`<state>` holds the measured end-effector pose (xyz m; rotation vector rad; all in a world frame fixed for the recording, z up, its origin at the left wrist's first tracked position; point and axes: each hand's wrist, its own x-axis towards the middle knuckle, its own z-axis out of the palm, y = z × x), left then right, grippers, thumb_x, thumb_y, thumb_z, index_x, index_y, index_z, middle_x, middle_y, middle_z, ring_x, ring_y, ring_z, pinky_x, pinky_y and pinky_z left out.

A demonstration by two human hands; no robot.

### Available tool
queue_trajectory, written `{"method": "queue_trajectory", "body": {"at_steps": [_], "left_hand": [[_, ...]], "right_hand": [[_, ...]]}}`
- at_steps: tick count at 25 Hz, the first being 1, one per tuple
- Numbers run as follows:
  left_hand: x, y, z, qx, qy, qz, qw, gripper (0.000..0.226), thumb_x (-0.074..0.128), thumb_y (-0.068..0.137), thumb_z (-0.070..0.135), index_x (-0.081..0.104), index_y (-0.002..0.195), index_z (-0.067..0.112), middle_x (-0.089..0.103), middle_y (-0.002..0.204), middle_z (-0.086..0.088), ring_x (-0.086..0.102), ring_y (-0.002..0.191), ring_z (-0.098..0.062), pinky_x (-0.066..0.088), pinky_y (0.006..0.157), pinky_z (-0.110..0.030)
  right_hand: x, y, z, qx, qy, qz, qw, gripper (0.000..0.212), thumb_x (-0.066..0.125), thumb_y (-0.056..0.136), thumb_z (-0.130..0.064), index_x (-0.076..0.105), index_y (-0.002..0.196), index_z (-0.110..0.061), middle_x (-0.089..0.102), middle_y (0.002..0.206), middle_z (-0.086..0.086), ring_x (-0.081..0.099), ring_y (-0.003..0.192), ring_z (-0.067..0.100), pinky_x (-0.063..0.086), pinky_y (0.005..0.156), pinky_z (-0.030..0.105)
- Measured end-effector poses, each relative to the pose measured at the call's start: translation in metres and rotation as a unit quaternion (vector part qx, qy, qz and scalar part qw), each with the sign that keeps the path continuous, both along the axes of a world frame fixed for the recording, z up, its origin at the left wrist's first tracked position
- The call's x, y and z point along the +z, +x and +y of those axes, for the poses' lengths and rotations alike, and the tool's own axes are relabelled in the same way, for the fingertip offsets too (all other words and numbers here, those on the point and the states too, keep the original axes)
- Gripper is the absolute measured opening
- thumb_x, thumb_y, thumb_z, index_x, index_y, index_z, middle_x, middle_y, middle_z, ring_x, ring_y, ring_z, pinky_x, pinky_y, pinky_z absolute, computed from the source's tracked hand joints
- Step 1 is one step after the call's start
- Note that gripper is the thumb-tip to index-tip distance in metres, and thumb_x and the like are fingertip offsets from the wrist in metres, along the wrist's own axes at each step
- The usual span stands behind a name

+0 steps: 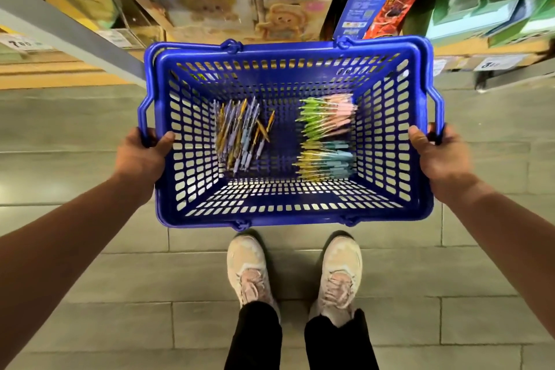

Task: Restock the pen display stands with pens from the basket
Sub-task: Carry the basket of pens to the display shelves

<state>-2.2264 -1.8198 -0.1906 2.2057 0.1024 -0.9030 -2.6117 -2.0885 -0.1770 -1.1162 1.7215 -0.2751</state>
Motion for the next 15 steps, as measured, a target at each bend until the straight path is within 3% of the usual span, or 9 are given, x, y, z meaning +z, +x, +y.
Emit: {"method": "queue_trajectory", "body": {"at_steps": [5, 9, 12, 15], "left_hand": [[0.000, 0.001, -0.003, -0.013, 0.021, -0.011, 1.000, 0.022, 0.073, 0.092, 0.030, 0.052, 0.086, 0.025, 0.064, 0.084, 0.000, 0.065, 0.074, -0.018, 0.056, 0.069, -0.036], [0.014, 0.010, -0.018, -0.076, 0.111, -0.009, 0.991, 0.028, 0.070, 0.095, 0.030, 0.057, 0.111, 0.010, 0.066, 0.096, -0.008, 0.067, 0.085, -0.028, 0.056, 0.078, -0.043], [0.014, 0.015, -0.028, -0.146, 0.203, 0.029, 0.968, 0.044, 0.069, 0.096, 0.030, 0.059, 0.127, 0.001, 0.066, 0.113, -0.018, 0.065, 0.101, -0.038, 0.054, 0.091, -0.046], [0.038, 0.018, -0.046, -0.208, 0.274, 0.041, 0.938, 0.046, 0.070, 0.094, 0.029, 0.059, 0.127, -0.002, 0.063, 0.113, -0.021, 0.061, 0.101, -0.038, 0.049, 0.087, -0.042]], "right_hand": [[-0.001, 0.001, -0.004, 0.027, -0.002, 0.011, 1.000, 0.035, 0.067, 0.096, -0.028, 0.057, 0.121, -0.005, 0.070, 0.114, 0.020, 0.068, 0.105, 0.042, 0.055, 0.091, 0.059], [0.015, 0.003, -0.015, 0.125, 0.008, 0.069, 0.990, 0.036, 0.061, 0.099, -0.035, 0.060, 0.120, -0.005, 0.072, 0.110, 0.016, 0.070, 0.098, 0.034, 0.057, 0.090, 0.051], [0.013, 0.012, -0.026, 0.205, 0.069, 0.191, 0.957, 0.045, 0.057, 0.099, -0.041, 0.059, 0.122, -0.002, 0.070, 0.112, 0.019, 0.065, 0.092, 0.033, 0.053, 0.084, 0.041], [0.036, 0.026, -0.038, 0.197, 0.083, 0.265, 0.940, 0.061, 0.056, 0.099, -0.046, 0.046, 0.136, 0.002, 0.061, 0.127, 0.022, 0.061, 0.108, 0.035, 0.048, 0.087, 0.037]]}}
